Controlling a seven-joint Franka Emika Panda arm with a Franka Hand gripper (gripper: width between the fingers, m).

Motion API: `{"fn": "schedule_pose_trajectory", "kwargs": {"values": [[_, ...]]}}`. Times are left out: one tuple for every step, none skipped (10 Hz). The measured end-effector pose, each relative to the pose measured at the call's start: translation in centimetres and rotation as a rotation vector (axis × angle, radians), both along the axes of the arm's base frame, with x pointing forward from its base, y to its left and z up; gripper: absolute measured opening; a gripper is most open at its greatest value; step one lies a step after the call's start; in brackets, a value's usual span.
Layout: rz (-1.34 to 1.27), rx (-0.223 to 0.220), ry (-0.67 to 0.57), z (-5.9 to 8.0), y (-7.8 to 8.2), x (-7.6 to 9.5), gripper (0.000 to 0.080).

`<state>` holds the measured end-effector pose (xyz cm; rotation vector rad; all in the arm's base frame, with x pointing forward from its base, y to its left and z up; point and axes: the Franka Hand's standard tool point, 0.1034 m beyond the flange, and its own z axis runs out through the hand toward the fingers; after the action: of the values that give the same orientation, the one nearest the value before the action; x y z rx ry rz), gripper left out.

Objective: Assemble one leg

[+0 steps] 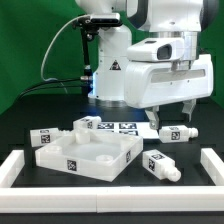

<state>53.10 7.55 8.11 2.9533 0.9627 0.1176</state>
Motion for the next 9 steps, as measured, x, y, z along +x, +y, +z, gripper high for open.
{"fn": "schedule_pose_trajectory", "kwargs": {"values": [[-0.006, -0.019, -0.003, -0.1, -0.1, 0.0, 0.0649], [-0.007, -0.02, -0.003, -0.1, -0.2, 0.0, 0.0649], [-0.008, -0.019, -0.002, -0.1, -0.2, 0.0, 0.0649], [-0.009, -0.019, 0.003, -0.3, -0.4, 0.0, 0.0649], [-0.041, -0.023, 0.032, -0.9, -1.5, 0.6, 0.0649], [-0.059, -0.028, 0.052, -1.6, -2.3, 1.4, 0.0649], [-0.076, -0.026, 0.066, -2.7, -2.8, 2.0, 0.0649], [-0.079, -0.021, 0.06, -4.0, -2.9, 2.3, 0.0649], [-0.083, -0.013, 0.057, -5.1, -3.0, 2.2, 0.0649]]}}
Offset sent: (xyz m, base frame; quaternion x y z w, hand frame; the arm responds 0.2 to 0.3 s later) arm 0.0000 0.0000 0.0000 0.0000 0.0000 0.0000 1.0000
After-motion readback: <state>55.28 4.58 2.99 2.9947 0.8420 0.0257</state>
